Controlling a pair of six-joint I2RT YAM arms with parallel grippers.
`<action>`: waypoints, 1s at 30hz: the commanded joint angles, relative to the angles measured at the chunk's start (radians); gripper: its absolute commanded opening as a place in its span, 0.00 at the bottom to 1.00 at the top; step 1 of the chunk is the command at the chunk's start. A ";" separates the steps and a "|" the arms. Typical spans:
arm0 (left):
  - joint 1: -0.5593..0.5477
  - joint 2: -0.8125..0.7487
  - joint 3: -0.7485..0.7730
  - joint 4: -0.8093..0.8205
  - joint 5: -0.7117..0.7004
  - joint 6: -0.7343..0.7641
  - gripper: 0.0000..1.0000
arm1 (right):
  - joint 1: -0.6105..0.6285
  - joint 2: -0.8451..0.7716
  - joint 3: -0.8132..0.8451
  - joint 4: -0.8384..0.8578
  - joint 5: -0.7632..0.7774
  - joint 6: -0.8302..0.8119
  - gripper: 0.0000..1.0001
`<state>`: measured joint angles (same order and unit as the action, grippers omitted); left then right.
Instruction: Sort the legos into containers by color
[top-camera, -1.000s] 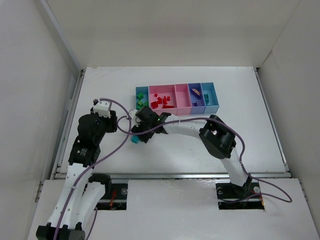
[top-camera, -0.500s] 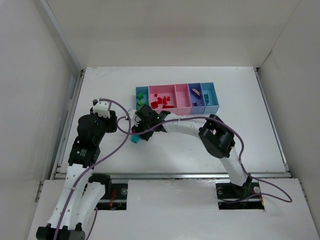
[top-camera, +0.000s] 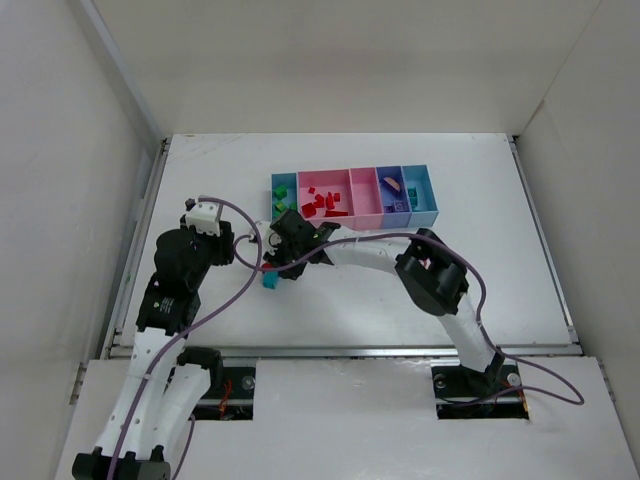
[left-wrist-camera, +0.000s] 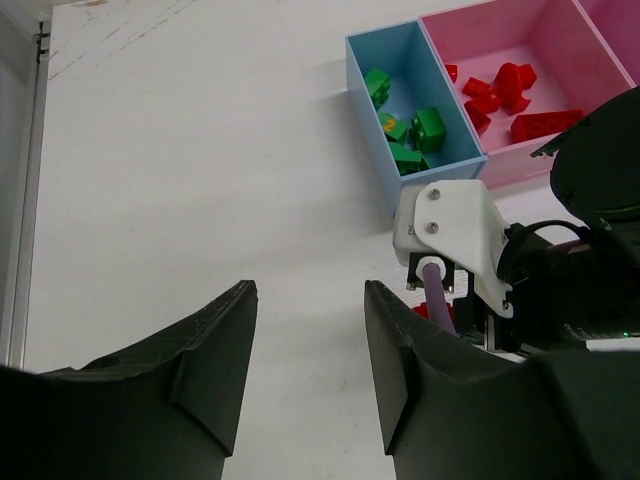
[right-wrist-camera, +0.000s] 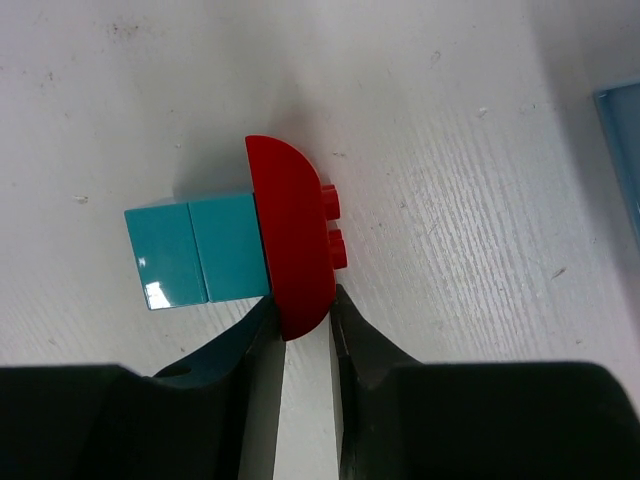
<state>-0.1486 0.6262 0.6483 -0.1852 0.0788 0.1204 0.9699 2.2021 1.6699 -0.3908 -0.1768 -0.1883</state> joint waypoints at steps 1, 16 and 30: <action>0.003 -0.003 0.027 0.024 0.035 -0.004 0.44 | 0.012 -0.011 0.011 0.049 -0.033 -0.016 0.09; 0.003 -0.052 0.036 -0.046 0.456 0.182 0.81 | 0.012 -0.266 -0.065 0.133 0.370 0.306 0.00; 0.003 0.291 0.172 -0.111 0.599 0.308 0.98 | 0.033 -0.355 -0.065 0.124 0.445 0.401 0.00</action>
<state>-0.1440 0.9081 0.7715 -0.3031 0.6289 0.4038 0.9707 1.8782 1.5883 -0.3084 0.2520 0.1970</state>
